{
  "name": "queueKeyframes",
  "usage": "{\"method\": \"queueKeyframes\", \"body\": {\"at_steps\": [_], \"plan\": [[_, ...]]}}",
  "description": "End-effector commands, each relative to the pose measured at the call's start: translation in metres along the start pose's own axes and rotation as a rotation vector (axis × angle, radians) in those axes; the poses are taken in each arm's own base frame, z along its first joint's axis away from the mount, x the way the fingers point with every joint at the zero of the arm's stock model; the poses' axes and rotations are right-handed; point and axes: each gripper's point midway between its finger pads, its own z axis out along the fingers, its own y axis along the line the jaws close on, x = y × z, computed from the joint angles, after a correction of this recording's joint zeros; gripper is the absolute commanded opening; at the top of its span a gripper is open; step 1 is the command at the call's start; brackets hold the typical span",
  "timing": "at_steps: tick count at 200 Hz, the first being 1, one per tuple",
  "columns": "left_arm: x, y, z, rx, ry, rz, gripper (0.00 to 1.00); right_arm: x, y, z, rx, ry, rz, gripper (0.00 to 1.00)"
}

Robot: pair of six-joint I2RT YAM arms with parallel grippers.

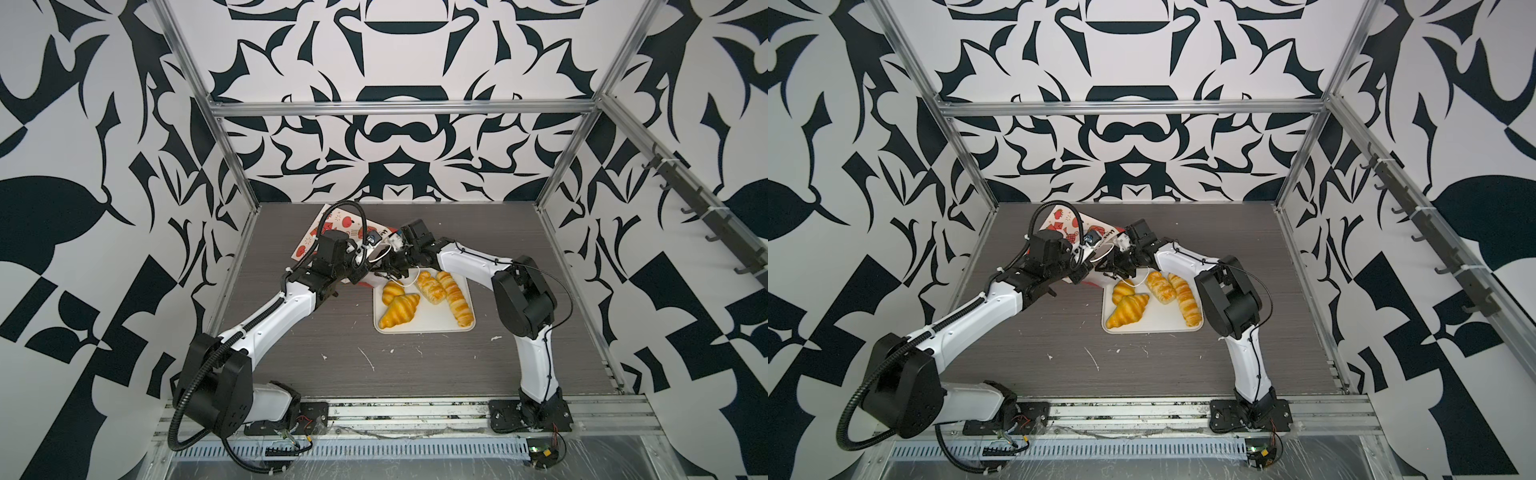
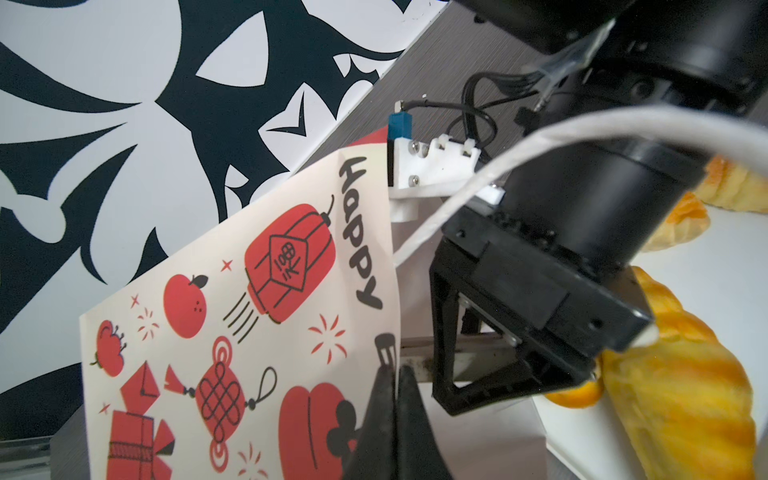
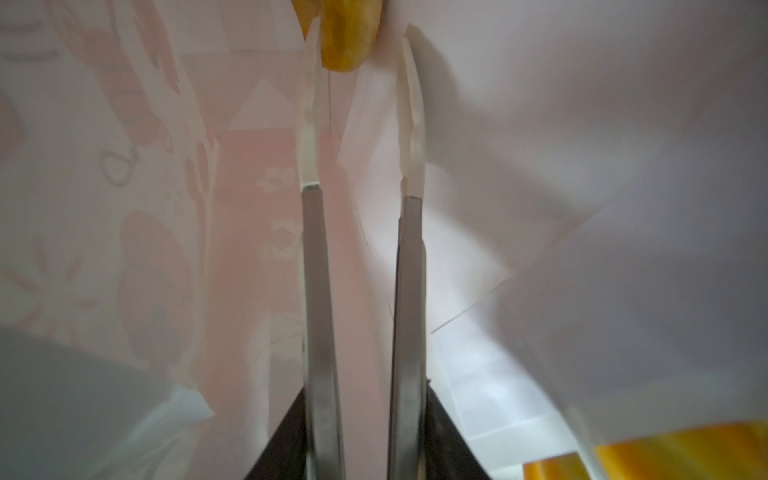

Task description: Take the fake bread out of the paper bag

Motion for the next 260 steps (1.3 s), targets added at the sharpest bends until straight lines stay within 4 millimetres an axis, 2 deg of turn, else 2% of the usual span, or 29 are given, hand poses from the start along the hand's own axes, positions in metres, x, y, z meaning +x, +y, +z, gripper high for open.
{"method": "queueKeyframes", "body": {"at_steps": [1,46,101,118,156,196,216,260], "plan": [[-0.002,-0.013,0.001,0.055,-0.009,0.003,0.00,-0.014,0.030,-0.024,-0.012,-0.094,-0.124,0.41],[-0.004,-0.012,-0.001,0.062,-0.001,0.004,0.00,-0.013,0.026,-0.023,0.008,-0.101,-0.144,0.40],[-0.009,-0.012,-0.001,0.072,-0.006,0.001,0.00,-0.022,0.032,-0.016,-0.010,-0.111,-0.169,0.39],[-0.009,-0.012,0.000,0.073,-0.004,-0.001,0.00,-0.026,0.040,-0.015,-0.047,-0.127,-0.164,0.38],[-0.009,-0.012,0.000,0.076,-0.001,-0.004,0.00,-0.028,0.049,-0.009,-0.072,-0.124,-0.177,0.20],[-0.003,-0.013,0.001,0.072,0.013,-0.007,0.00,-0.018,0.043,-0.013,-0.059,-0.129,-0.177,0.05],[0.001,-0.013,0.004,0.069,0.025,-0.008,0.00,-0.010,0.039,-0.020,-0.044,-0.133,-0.181,0.00],[0.002,-0.008,0.012,0.069,0.038,0.001,0.00,0.007,0.032,-0.037,-0.024,-0.145,-0.186,0.00]]}}
